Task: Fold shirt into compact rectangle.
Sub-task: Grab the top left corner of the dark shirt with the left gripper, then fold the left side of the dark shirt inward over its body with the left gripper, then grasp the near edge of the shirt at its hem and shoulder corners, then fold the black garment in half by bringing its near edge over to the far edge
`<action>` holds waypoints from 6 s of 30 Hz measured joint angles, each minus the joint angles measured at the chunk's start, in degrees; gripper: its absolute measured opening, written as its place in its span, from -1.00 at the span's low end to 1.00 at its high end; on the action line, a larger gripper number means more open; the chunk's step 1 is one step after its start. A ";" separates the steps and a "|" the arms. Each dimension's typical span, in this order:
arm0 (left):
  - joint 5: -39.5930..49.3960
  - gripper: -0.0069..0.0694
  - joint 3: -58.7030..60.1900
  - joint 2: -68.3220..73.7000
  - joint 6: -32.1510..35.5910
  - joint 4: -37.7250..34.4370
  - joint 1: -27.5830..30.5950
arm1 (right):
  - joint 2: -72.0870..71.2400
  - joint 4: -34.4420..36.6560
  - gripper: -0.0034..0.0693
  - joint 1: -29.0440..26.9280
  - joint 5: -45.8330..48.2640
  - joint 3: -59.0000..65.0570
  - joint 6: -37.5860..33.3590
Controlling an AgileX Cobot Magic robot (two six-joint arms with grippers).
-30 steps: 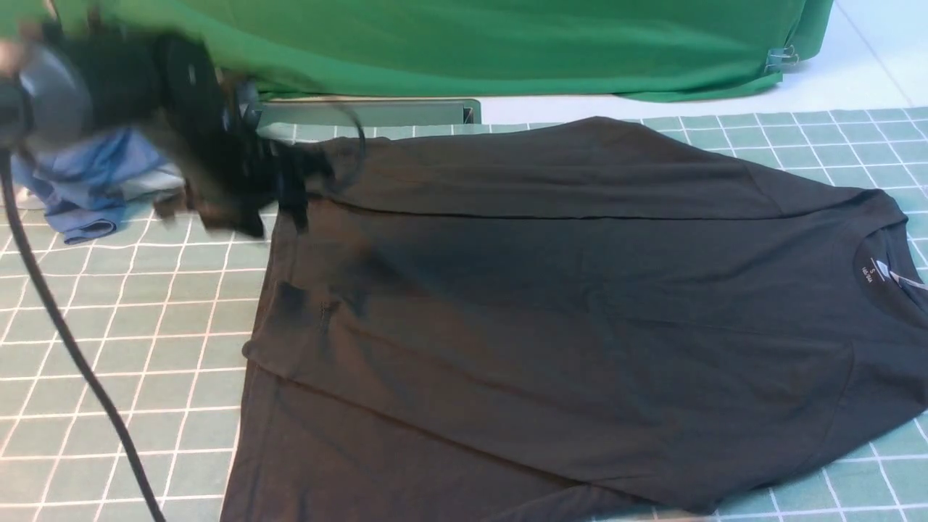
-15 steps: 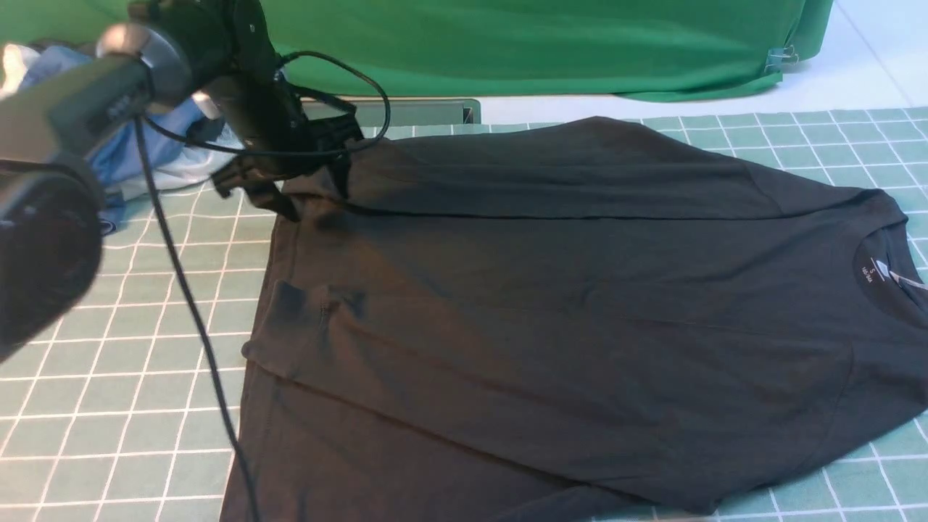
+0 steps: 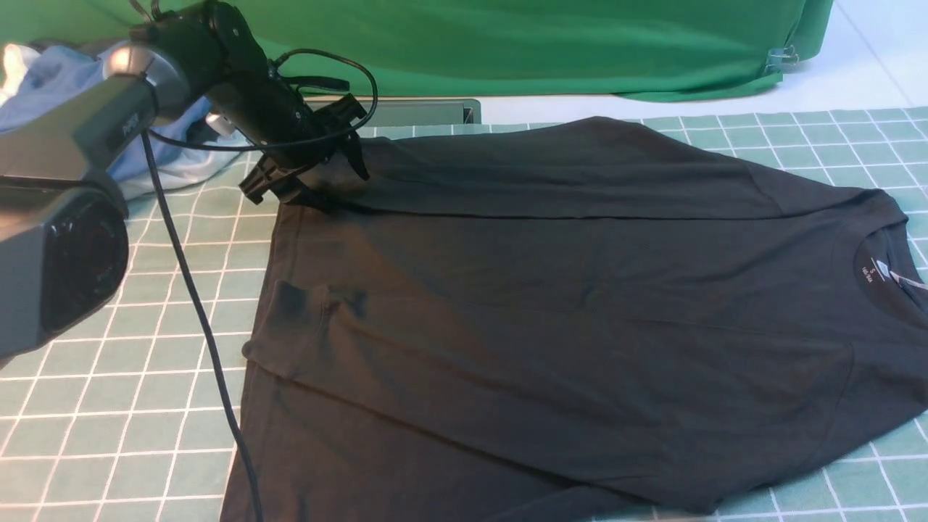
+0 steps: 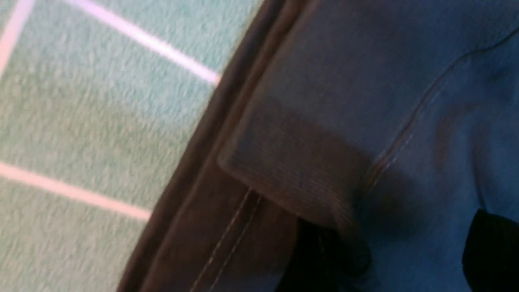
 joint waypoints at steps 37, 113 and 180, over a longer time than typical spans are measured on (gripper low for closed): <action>12.16 -0.76 26.08 -29.74 2.03 5.60 -6.68 | 0.00 -0.05 -0.32 0.00 0.09 0.00 -0.05; 0.92 -0.77 78.56 -52.98 19.62 4.14 -6.56 | 18.79 -7.99 -0.25 28.28 -9.21 11.35 1.53; 8.72 -0.77 74.15 -58.18 16.22 6.70 -5.86 | 43.61 -19.43 -0.77 48.61 0.74 9.95 14.92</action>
